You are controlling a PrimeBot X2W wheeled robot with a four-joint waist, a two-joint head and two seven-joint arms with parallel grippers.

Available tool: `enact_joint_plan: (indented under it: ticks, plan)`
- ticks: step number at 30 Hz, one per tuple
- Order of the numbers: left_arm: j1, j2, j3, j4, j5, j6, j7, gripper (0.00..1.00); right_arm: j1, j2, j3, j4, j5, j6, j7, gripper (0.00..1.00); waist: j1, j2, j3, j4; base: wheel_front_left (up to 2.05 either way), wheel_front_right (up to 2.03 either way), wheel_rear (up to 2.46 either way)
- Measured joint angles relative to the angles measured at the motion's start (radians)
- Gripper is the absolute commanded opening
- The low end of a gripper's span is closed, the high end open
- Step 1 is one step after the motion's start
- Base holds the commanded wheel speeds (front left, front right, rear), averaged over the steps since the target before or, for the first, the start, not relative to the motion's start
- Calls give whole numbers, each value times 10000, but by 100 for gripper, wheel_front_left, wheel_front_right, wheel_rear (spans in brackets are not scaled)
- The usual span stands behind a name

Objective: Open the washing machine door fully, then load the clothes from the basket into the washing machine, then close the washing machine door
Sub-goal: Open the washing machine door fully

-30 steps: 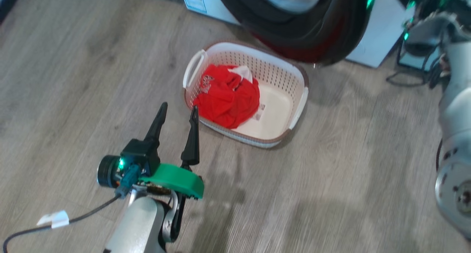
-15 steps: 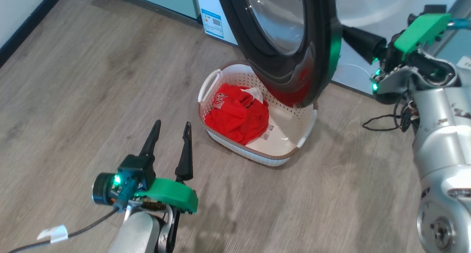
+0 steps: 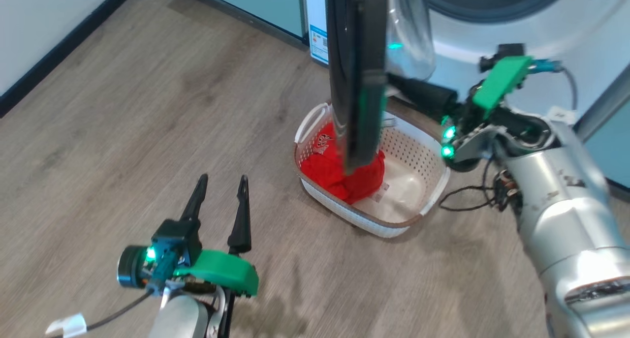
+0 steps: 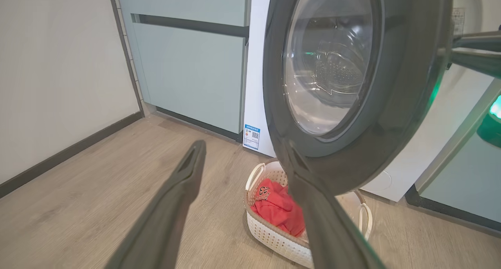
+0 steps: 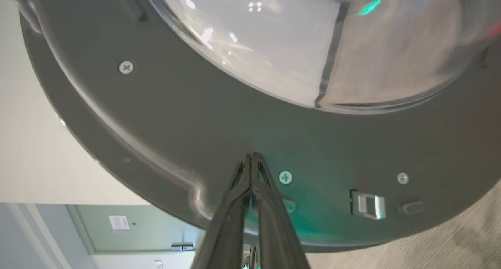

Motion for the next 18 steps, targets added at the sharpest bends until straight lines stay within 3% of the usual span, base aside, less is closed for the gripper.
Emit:
enact_joint_plan:
  ticks: [3,10,18]
  plan:
    - [275,10,88,-142,63,65,0,100,84,56,1200,-198,945,0,-240,0,0,0,-72,121,0,0,0]
    - [312,12,353,-376,86,188,0,100,78,65,2832,-387,2230,0,-853,0,0,0,-29,178,0,0,0]
    - [346,12,583,-387,182,265,0,100,65,69,3273,-422,2493,0,-1507,0,0,0,-257,74,0,0,0]
